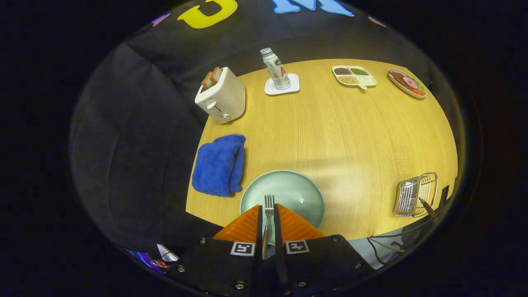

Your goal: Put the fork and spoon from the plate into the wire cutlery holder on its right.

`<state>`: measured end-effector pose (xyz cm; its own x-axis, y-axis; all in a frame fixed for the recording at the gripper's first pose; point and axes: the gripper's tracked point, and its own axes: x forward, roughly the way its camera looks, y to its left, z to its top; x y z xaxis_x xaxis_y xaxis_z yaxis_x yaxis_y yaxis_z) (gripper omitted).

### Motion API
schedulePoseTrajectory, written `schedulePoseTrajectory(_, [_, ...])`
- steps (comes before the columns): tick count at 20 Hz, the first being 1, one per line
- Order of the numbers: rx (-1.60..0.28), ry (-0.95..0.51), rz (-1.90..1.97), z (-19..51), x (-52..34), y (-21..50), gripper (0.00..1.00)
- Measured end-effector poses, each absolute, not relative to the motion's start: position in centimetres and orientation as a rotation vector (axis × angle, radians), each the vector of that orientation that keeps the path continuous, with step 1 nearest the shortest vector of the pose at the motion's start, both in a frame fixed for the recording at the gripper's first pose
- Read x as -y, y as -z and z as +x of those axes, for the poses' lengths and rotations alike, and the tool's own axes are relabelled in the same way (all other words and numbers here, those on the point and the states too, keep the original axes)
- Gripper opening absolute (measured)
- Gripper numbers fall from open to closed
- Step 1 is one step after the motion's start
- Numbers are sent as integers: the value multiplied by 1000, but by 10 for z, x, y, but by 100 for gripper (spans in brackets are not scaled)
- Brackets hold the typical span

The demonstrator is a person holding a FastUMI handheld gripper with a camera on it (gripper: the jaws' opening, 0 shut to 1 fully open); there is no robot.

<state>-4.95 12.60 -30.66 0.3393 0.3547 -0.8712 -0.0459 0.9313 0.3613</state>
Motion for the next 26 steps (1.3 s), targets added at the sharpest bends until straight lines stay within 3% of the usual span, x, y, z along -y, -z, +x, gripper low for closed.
schedulePoseTrajectory(13, [-1458, -318, 283, -87, -165, 382, 13])
schedulePoseTrajectory(14, [-1472, -314, 283, -90, -166, 385, 18])
schedulePoseTrajectory(17, [-1513, -316, 262, -96, -170, 399, 19])
schedulePoseTrajectory(18, [-1524, -314, 257, -99, -172, 402, 27])
schedulePoseTrajectory(26, [-1594, -297, 219, -109, -176, 423, 27])
